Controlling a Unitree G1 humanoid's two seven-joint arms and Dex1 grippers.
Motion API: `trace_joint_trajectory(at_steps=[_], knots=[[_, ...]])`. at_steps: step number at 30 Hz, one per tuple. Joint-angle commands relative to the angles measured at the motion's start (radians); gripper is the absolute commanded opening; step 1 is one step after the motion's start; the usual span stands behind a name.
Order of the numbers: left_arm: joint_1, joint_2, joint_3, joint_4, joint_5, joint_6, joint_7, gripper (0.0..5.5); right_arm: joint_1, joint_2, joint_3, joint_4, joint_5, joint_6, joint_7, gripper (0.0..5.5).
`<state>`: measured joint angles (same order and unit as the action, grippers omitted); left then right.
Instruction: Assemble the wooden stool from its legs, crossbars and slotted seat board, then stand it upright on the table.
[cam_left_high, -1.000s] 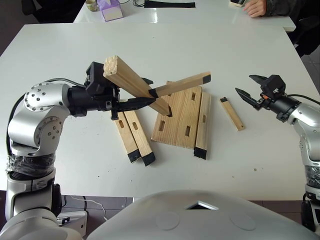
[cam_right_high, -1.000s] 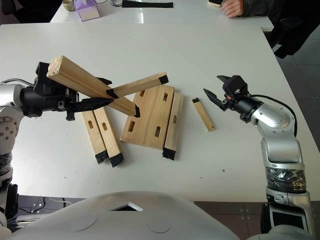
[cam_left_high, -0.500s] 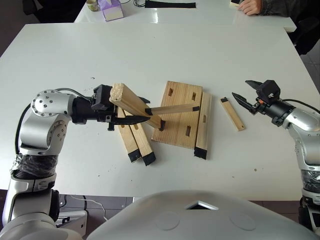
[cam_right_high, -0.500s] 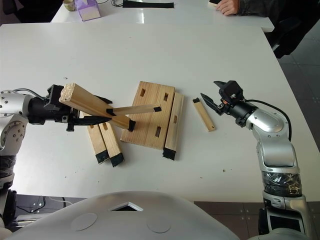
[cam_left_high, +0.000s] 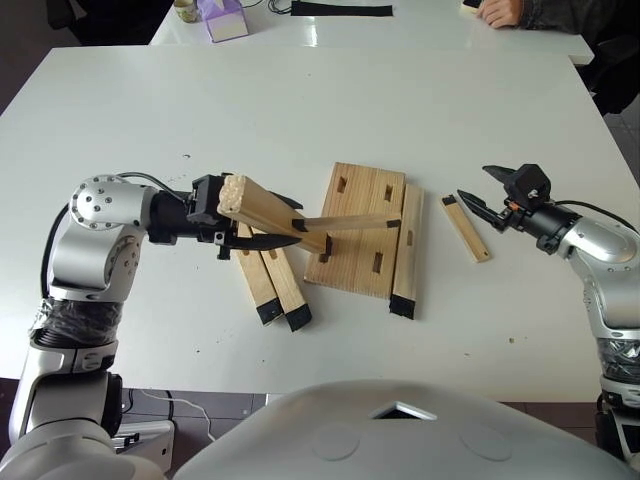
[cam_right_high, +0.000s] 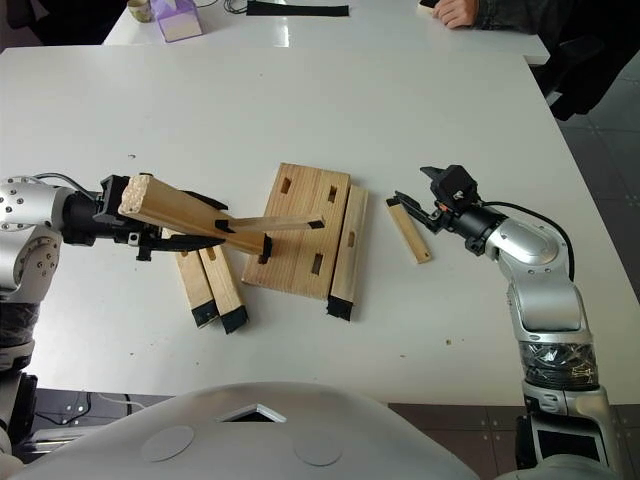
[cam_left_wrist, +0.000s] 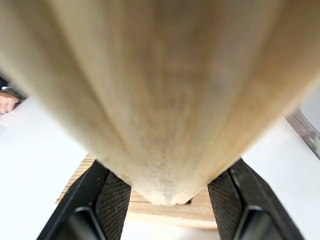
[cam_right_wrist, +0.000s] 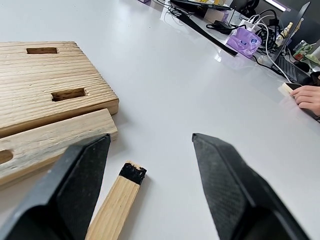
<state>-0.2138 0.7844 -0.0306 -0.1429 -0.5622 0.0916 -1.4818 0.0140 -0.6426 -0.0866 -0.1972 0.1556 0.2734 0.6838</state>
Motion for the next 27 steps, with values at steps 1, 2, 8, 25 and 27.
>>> trace_joint_trajectory(at_steps=[1,2,8,25,27], knots=[[-0.007,0.051,-0.061,0.052,0.054,0.021,-0.081,2.05,-0.006,-0.001,-0.001,-0.004,-0.002,-0.009,-0.004,3.01],[-0.022,0.052,-0.065,0.067,0.056,0.021,-0.088,2.05,-0.004,0.001,-0.001,-0.003,-0.004,-0.012,-0.007,3.01],[-0.075,0.060,-0.074,0.079,0.022,0.078,-0.100,2.05,-0.004,0.014,0.010,0.004,-0.014,-0.020,-0.024,3.01],[-0.112,0.044,-0.043,-0.014,-0.067,0.210,-0.017,2.05,-0.008,0.028,0.012,0.011,-0.017,-0.034,-0.051,3.01],[-0.098,0.052,-0.033,-0.050,-0.086,0.237,-0.011,2.05,-0.005,0.029,0.012,0.007,-0.017,-0.034,-0.054,3.01]])
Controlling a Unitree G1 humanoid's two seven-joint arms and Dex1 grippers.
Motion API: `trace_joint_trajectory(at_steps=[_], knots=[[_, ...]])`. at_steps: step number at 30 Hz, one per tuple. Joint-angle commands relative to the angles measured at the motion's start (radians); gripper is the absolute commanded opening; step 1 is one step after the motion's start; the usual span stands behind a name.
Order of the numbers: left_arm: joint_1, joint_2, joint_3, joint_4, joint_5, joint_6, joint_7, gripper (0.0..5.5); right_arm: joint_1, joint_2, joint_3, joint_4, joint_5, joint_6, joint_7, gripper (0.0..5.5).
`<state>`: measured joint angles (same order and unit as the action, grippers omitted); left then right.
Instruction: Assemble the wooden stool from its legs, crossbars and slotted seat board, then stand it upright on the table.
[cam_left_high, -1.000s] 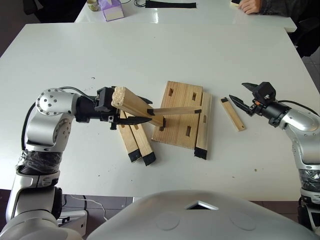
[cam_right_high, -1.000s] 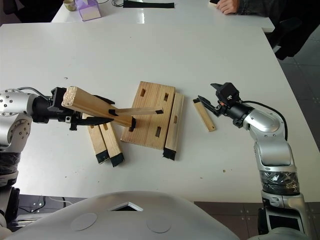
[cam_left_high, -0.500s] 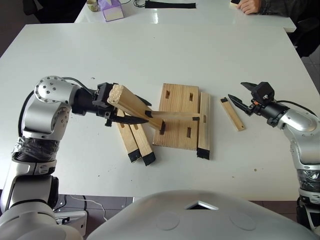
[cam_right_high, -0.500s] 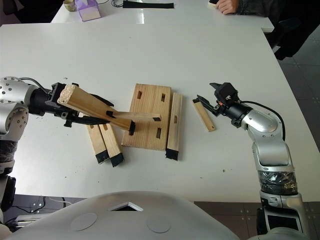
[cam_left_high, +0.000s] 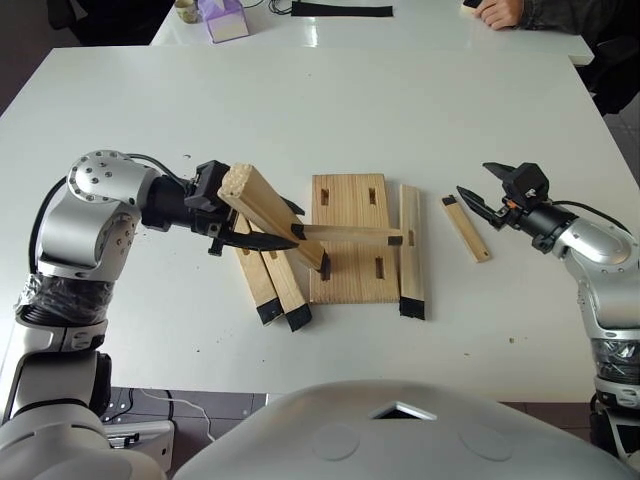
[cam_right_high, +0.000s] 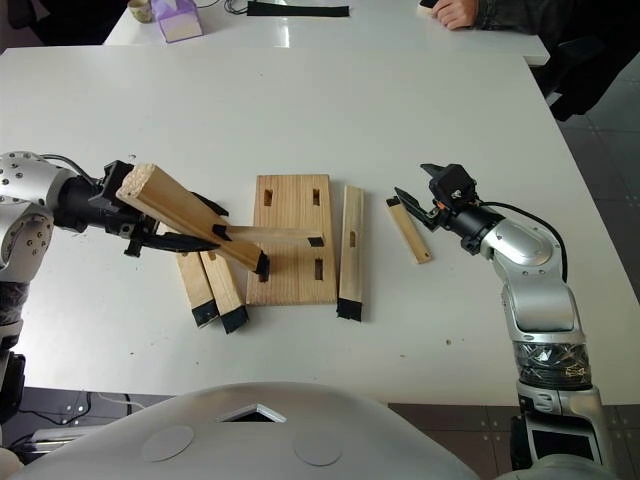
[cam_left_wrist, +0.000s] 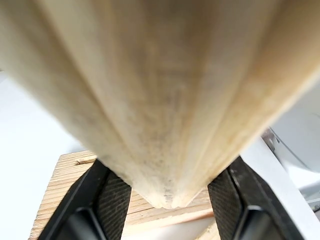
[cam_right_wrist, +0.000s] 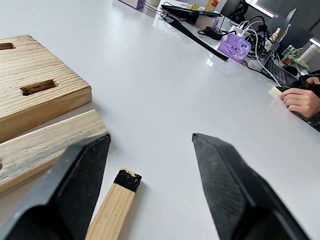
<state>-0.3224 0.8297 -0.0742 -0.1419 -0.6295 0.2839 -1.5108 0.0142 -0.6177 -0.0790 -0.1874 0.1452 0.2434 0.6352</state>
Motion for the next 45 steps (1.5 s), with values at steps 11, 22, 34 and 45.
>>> trace_joint_trajectory(at_steps=[11,22,34,45], knots=[[0.119,0.013,0.048,-0.092,-0.001,0.044,0.039,2.05,0.011,0.020,0.007,-0.011,-0.015,-0.007,-0.019,3.01],[0.110,0.027,0.061,-0.071,0.012,0.006,0.050,2.05,0.022,0.034,0.015,-0.009,-0.025,-0.016,-0.033,3.01],[0.064,0.025,0.070,-0.018,0.026,0.004,0.035,2.05,0.022,0.039,0.022,0.004,-0.041,-0.032,-0.034,3.01],[0.062,-0.014,0.041,-0.008,0.044,-0.046,0.043,2.05,0.010,0.038,0.037,0.025,-0.048,-0.046,-0.032,3.01]])
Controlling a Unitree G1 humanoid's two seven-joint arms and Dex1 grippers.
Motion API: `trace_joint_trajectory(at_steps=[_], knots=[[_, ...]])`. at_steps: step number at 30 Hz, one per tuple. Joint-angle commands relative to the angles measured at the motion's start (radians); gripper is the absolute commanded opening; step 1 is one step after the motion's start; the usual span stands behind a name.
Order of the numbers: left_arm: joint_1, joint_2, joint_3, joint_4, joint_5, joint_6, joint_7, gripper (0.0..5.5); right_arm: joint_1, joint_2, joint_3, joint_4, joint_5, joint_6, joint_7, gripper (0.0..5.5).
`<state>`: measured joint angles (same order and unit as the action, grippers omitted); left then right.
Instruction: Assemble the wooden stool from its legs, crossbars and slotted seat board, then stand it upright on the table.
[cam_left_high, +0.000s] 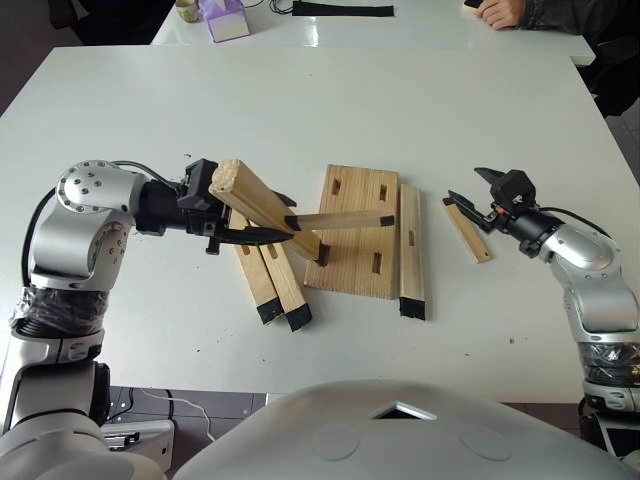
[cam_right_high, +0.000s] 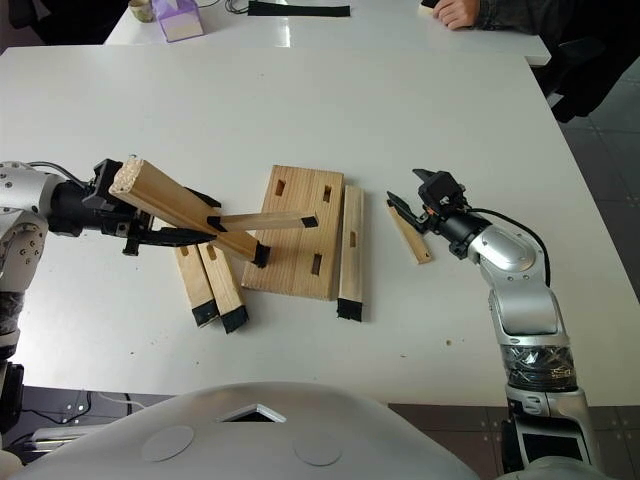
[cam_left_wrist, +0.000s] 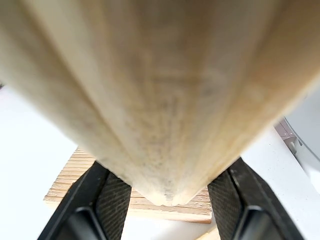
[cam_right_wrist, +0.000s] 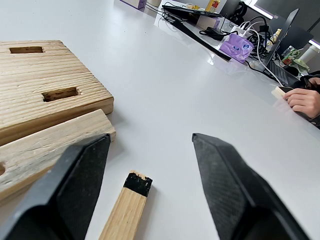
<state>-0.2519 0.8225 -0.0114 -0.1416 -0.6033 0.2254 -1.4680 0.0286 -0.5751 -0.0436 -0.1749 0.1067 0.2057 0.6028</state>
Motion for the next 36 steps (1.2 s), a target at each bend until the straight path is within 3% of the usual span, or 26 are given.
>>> trace_joint_trajectory(at_steps=[1,26,36], knots=[[-0.009,-0.007,-0.022,-0.014,0.014,0.015,-0.002,2.05,-0.005,-0.005,0.001,0.013,-0.009,-0.008,0.001,3.01],[-0.098,-0.034,-0.103,0.108,0.094,-0.025,-0.074,2.05,-0.008,0.010,0.020,0.051,-0.029,-0.034,-0.005,3.01],[-0.035,-0.025,-0.226,0.144,0.282,-0.166,-0.022,2.05,-0.019,0.014,0.032,0.065,-0.040,-0.044,0.001,3.01]])
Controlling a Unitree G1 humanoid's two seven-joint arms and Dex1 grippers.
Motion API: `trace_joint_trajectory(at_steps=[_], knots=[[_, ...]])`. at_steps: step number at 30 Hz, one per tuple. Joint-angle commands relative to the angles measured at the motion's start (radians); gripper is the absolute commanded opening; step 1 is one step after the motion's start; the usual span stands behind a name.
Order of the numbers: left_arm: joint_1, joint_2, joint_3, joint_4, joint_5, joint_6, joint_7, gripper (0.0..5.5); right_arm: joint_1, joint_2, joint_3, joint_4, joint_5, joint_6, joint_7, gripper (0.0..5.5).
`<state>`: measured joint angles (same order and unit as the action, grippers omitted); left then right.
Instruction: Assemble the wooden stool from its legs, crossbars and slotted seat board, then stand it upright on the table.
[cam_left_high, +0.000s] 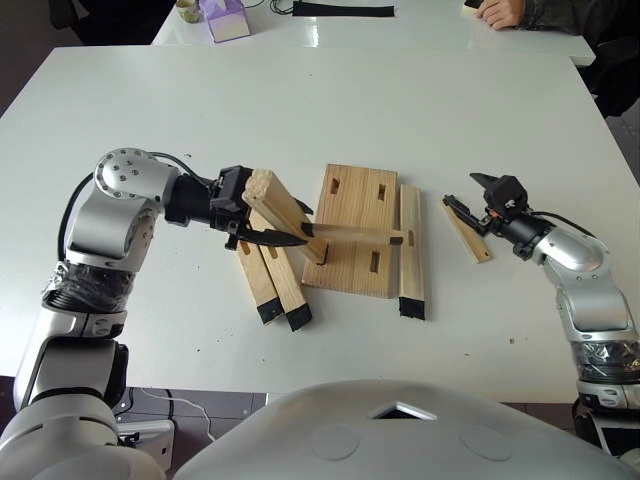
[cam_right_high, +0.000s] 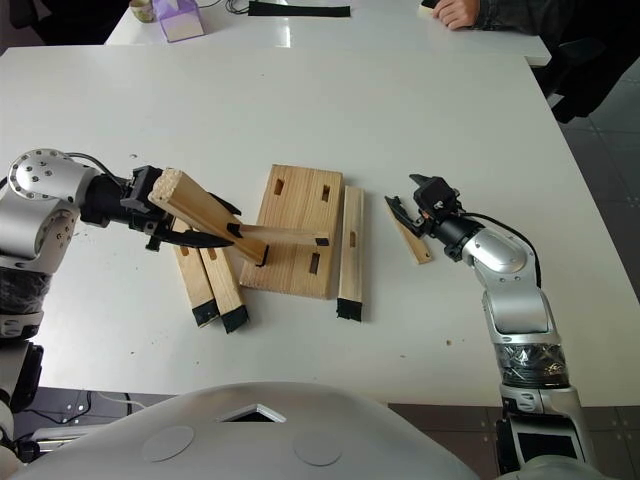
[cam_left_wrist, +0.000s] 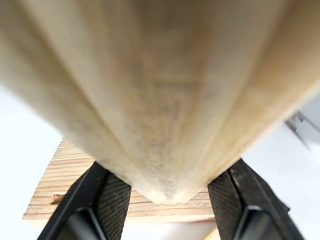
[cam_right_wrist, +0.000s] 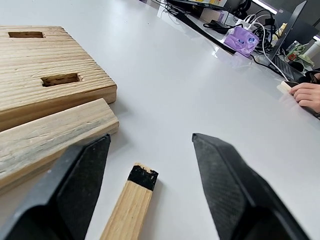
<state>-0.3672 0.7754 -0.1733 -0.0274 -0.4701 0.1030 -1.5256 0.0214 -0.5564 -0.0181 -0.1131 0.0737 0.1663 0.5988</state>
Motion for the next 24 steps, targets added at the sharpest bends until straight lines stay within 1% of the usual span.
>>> trace_joint_trajectory(at_steps=[1,4,11,12,18,24], knots=[[0.093,0.026,-0.072,0.028,0.155,-0.047,0.042,2.05,-0.011,-0.006,0.009,0.004,-0.008,-0.005,0.006,3.01],[0.115,0.035,-0.080,0.032,0.146,-0.037,0.057,2.05,-0.010,-0.014,0.014,0.009,-0.011,-0.007,0.013,3.01],[0.083,0.028,-0.071,0.029,0.095,0.076,0.119,2.05,-0.042,-0.020,0.036,0.048,-0.025,-0.025,0.037,3.01],[0.078,0.023,-0.071,0.031,0.101,0.076,0.132,2.40,-0.048,-0.020,0.038,0.054,-0.027,-0.028,0.040,3.01],[0.096,0.000,-0.037,0.013,0.130,0.082,0.201,3.25,-0.069,-0.028,0.030,0.083,-0.028,-0.045,0.054,3.01],[0.164,0.041,0.045,-0.055,0.093,0.139,0.235,3.28,-0.027,-0.033,0.002,0.050,-0.021,-0.043,0.040,3.01]])
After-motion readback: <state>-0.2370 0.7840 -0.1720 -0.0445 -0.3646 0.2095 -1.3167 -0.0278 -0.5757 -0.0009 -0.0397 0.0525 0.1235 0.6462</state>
